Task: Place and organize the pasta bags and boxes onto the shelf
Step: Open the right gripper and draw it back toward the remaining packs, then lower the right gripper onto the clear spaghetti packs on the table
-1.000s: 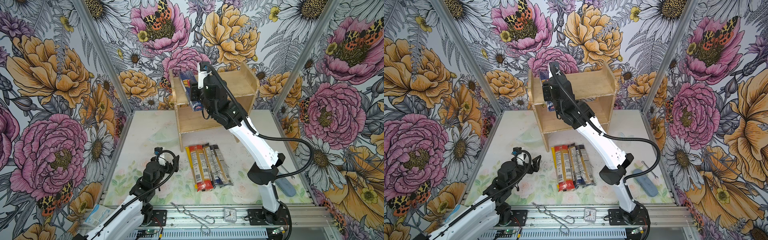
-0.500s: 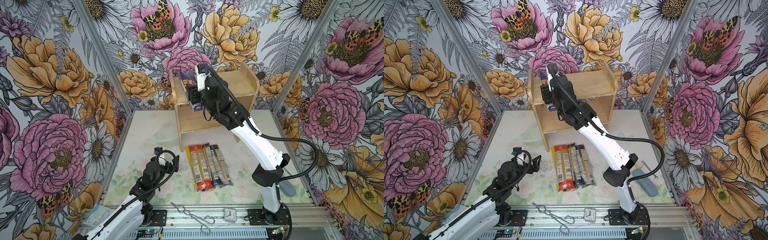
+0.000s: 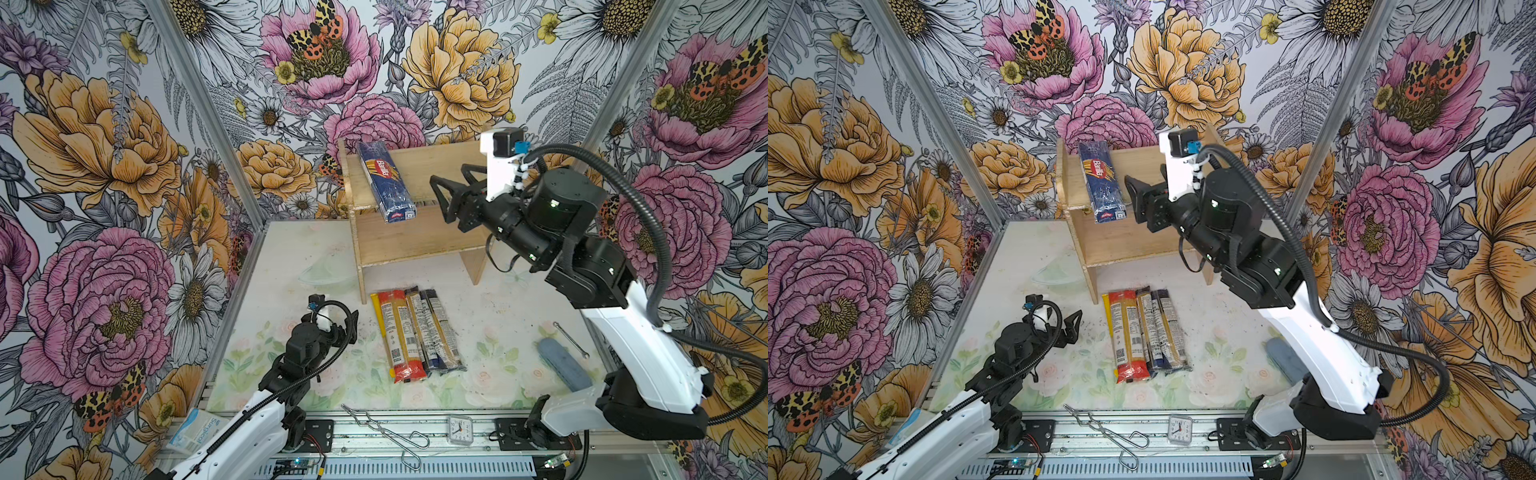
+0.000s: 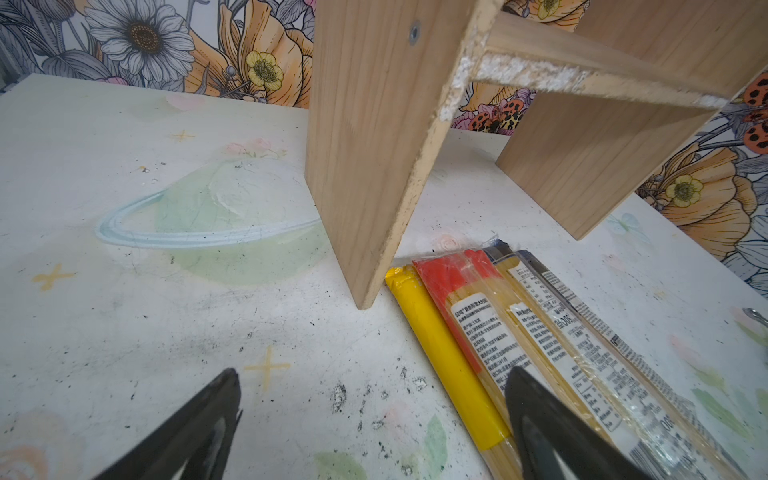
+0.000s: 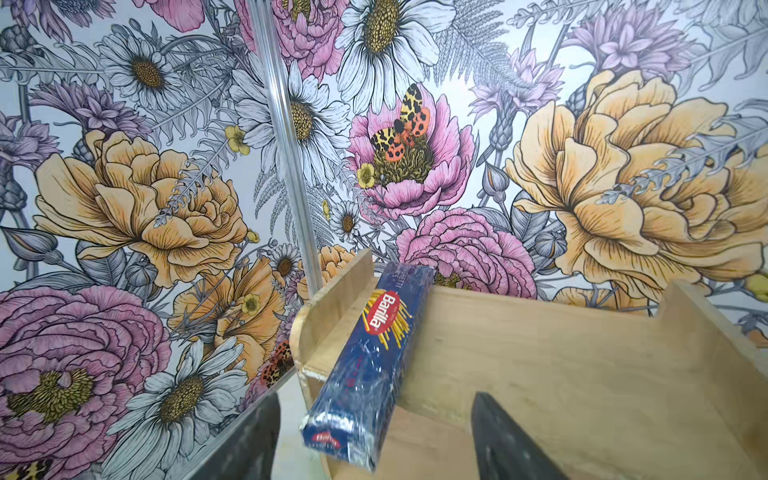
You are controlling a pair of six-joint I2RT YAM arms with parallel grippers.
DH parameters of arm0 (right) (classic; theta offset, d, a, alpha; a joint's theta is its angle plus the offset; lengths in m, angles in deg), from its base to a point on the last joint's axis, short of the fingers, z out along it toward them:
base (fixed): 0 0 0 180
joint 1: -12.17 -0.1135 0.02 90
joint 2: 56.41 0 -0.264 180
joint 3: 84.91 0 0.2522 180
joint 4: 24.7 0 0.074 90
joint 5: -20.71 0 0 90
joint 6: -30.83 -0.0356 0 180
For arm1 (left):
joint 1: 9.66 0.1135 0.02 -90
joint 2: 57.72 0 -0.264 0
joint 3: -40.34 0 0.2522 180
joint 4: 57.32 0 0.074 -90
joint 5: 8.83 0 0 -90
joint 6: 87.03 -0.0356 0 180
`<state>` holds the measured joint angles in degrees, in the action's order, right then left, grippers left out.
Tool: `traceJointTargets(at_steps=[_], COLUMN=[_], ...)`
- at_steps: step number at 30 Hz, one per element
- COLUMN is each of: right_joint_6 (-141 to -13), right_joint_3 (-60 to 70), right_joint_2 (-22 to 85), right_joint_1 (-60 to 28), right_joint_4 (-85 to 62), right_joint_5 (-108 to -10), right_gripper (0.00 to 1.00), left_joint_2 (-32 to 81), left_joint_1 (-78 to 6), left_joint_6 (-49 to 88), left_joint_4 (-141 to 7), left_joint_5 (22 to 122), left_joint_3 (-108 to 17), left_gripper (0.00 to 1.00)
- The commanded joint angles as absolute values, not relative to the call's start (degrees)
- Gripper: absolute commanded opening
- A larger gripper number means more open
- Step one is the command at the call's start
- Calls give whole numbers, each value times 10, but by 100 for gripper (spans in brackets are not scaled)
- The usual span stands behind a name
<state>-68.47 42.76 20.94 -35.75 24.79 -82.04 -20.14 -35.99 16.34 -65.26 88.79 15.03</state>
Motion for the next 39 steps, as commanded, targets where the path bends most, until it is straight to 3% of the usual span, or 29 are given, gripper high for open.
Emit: traceJointTargets(at_steps=[1, 8, 17, 39], right_joint_6=[-730, -815, -938, -989], right_joint_3=[309, 26, -194, -239], right_joint_2=[136, -46, -82, 134], right_joint_1=[-355, -354, -354, -387], right_joint_4=[251, 252, 250, 145], right_joint_5=[-822, -837, -806, -692], right_gripper=[75, 78, 85, 87], left_joint_2=[-205, -185, -177, -173], left_joint_1=[-353, -351, -351, -349], left_joint_6=[163, 161, 164, 167], left_joint_4=[-641, -635, -637, -639], left_joint_5=[874, 868, 872, 872], left_joint_3=[162, 157, 153, 152], left_gripper=[99, 99, 99, 99])
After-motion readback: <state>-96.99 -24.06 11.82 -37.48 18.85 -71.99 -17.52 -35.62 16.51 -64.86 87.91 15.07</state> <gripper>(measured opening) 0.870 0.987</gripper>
